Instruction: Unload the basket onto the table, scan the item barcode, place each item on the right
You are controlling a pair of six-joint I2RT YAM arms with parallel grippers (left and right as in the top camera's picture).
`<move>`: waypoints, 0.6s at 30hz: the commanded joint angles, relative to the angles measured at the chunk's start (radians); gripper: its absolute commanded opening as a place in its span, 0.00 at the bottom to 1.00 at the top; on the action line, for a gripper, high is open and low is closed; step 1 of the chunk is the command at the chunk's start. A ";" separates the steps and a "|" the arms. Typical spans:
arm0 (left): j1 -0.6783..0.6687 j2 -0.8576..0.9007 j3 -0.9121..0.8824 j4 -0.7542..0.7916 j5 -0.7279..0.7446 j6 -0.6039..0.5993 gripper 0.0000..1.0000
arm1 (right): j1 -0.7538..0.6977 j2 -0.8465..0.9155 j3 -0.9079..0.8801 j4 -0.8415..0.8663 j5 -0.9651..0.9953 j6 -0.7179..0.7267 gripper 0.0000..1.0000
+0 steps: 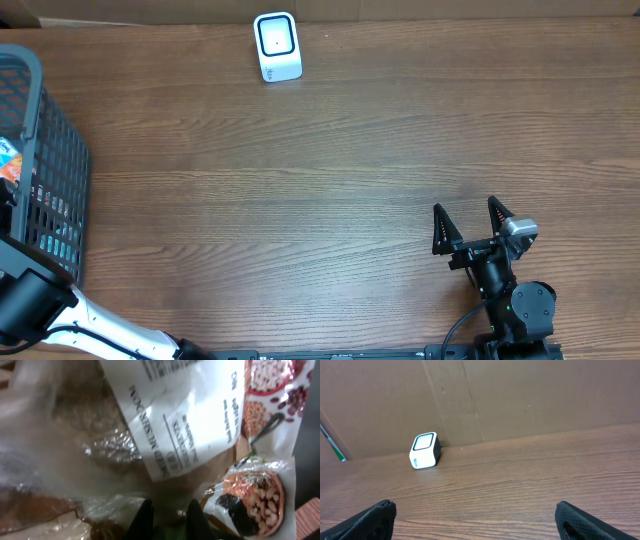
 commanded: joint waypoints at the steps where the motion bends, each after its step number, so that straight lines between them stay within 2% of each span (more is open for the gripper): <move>1: 0.004 0.037 0.053 -0.046 -0.010 -0.038 0.04 | 0.005 -0.012 -0.010 0.003 -0.002 -0.002 1.00; 6: 0.004 0.036 0.161 -0.124 -0.016 -0.077 0.05 | 0.005 -0.012 -0.010 0.003 -0.002 -0.002 1.00; 11: 0.004 0.035 0.241 -0.196 -0.091 -0.182 0.04 | 0.005 -0.012 -0.010 0.003 -0.002 -0.002 1.00; 18: 0.003 0.035 0.335 -0.243 -0.077 -0.267 0.04 | 0.005 -0.012 -0.010 0.003 -0.002 -0.002 1.00</move>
